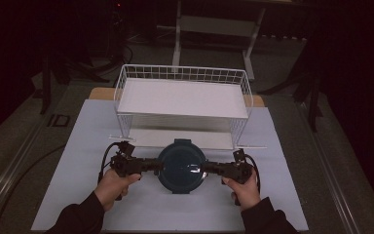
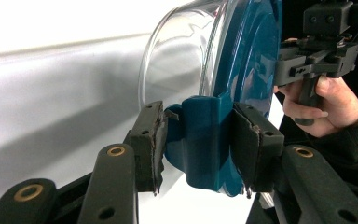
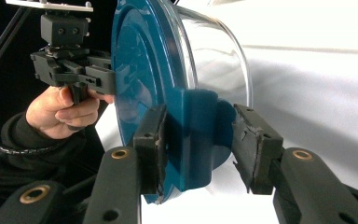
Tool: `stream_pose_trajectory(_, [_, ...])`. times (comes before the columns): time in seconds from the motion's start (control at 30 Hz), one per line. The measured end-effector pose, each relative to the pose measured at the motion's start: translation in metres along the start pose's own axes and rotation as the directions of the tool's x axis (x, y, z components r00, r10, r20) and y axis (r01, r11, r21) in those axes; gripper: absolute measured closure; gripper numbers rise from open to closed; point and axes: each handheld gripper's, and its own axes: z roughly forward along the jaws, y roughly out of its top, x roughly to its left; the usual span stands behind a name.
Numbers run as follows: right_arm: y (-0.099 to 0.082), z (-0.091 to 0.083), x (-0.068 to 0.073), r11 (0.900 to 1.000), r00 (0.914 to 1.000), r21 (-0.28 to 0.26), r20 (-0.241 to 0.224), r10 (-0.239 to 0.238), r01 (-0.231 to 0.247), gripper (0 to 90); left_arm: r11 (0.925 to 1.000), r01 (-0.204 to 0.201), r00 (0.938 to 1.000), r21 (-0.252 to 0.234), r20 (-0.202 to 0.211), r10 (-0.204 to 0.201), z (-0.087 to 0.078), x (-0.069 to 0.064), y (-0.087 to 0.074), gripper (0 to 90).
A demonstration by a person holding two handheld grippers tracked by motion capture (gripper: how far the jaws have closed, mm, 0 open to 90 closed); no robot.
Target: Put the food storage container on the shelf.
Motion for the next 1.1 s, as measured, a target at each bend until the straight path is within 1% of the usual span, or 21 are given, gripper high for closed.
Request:
stream_pose_trajectory(0.07, [0.005,0.000,-0.001,1.0000,1.0000,-0.007,0.002,-0.003,0.003,56.8,0.9998,-0.015,0.9999,-0.009,-0.004,0.015,0.001,0.001,0.006,56.3])
stream_pose_trajectory(0.1, [0.009,-0.001,-0.003,0.9999,1.0000,-0.016,0.002,-0.005,0.005,56.8,0.9997,-0.016,0.9999,-0.020,-0.003,0.016,0.001,0.001,0.009,56.3])
stream_pose_trajectory(0.13, [0.009,-0.001,-0.003,0.9999,1.0000,-0.016,0.002,-0.005,0.005,56.8,0.9994,-0.021,0.9998,-0.027,-0.004,0.021,0.001,0.002,0.011,56.3])
stream_pose_trajectory(0.2, [0.014,-0.001,-0.004,0.9996,0.9998,-0.020,0.008,-0.018,0.018,56.8,0.9987,-0.031,0.9995,-0.040,0.001,0.031,0.002,0.005,0.014,56.3])
stream_pose_trajectory(0.23, [0.019,-0.001,-0.004,0.9991,0.9993,-0.024,0.019,-0.034,0.034,56.8,0.9982,-0.040,0.9992,-0.044,0.002,0.040,0.003,0.006,0.016,56.3])
stream_pose_trajectory(0.27, [0.019,-0.001,-0.004,0.9991,0.9993,-0.024,0.019,-0.034,0.034,56.8,0.9975,-0.047,0.9989,-0.053,0.003,0.047,0.005,0.008,0.017,56.3])
stream_pose_trajectory(0.37, [0.026,0.001,-0.008,0.9986,0.9988,-0.030,0.025,-0.042,0.042,56.7,0.9968,-0.046,0.9989,-0.065,0.004,0.046,0.008,0.013,0.023,56.2])
stream_pose_trajectory(0.5, [0.034,0.001,-0.014,0.9978,0.9979,-0.035,0.032,-0.056,0.057,56.8,0.9954,-0.065,0.9979,-0.071,0.000,0.065,0.012,0.018,0.030,56.3])
stream_pose_trajectory(0.53, [0.034,0.002,-0.016,0.9975,0.9978,-0.039,0.034,-0.058,0.059,56.8,0.9955,-0.063,0.9980,-0.071,0.002,0.063,0.014,0.021,0.031,56.2])
stream_pose_trajectory(0.6, [0.036,0.004,-0.021,0.9979,0.9982,-0.043,0.037,-0.047,0.048,56.7,0.9957,-0.054,0.9985,-0.075,-0.004,0.054,0.018,0.024,0.033,56.2])
stream_pose_trajectory(0.63, [0.036,0.006,-0.027,0.9981,0.9987,-0.048,0.036,-0.037,0.039,56.8,0.9955,-0.061,0.9981,-0.072,-0.008,0.061,0.020,0.026,0.034,56.2])
stream_pose_trajectory(0.67, [0.036,0.006,-0.027,0.9981,0.9987,-0.048,0.036,-0.037,0.039,56.8,0.9948,-0.064,0.9979,-0.078,-0.013,0.063,0.021,0.027,0.035,56.2])
stream_pose_trajectory(0.73, [0.037,0.008,-0.032,0.9984,0.9990,-0.050,0.037,-0.025,0.027,56.7,0.9948,-0.062,0.9980,-0.081,-0.016,0.061,0.024,0.032,0.038,56.1])
stream_pose_trajectory(0.8, [0.039,0.011,-0.037,0.9983,0.9987,-0.052,0.044,-0.024,0.027,56.7,0.9948,-0.061,0.9980,-0.082,-0.022,0.060,0.027,0.037,0.041,56.1])
stream_pose_trajectory(0.87, [0.041,0.015,-0.041,0.9973,0.9983,-0.064,0.048,-0.032,0.035,56.7,0.9942,-0.052,0.9985,-0.095,-0.023,0.050,0.028,0.041,0.042,56.0])
stream_pose_trajectory(0.9, [0.042,0.017,-0.043,0.9973,0.9979,-0.063,0.055,-0.033,0.037,56.6,0.9932,-0.073,0.9971,-0.091,-0.030,0.070,0.029,0.045,0.043,56.0])
stream_pose_trajectory(0.93, [0.043,0.019,-0.045,0.9972,0.9977,-0.063,0.056,-0.037,0.041,56.6,0.9928,-0.082,0.9960,-0.086,-0.041,0.079,0.030,0.048,0.044,55.9])
stream_pose_trajectory(0.97, [0.045,0.022,-0.048,0.9974,0.9972,-0.059,0.065,-0.037,0.041,56.6,0.9940,-0.069,0.9973,-0.086,-0.033,0.066,0.032,0.050,0.044,55.9])
stream_pose_trajectory(1.0, [0.045,0.022,-0.048,0.9974,0.9972,-0.059,0.065,-0.037,0.041,56.6,0.9934,-0.073,0.9966,-0.089,-0.045,0.069,0.033,0.051,0.044,55.9])
stream_pose_trajectory(1.03, [0.045,0.023,-0.050,0.9973,0.9973,-0.062,0.064,-0.036,0.040,56.6,0.9934,-0.072,0.9969,-0.090,-0.040,0.068,0.034,0.053,0.045,55.8])
stream_pose_trajectory(1.1, [0.046,0.025,-0.053,0.9972,0.9967,-0.063,0.073,-0.036,0.041,56.6,0.9917,-0.073,0.9966,-0.106,-0.045,0.068,0.036,0.056,0.044,55.8])
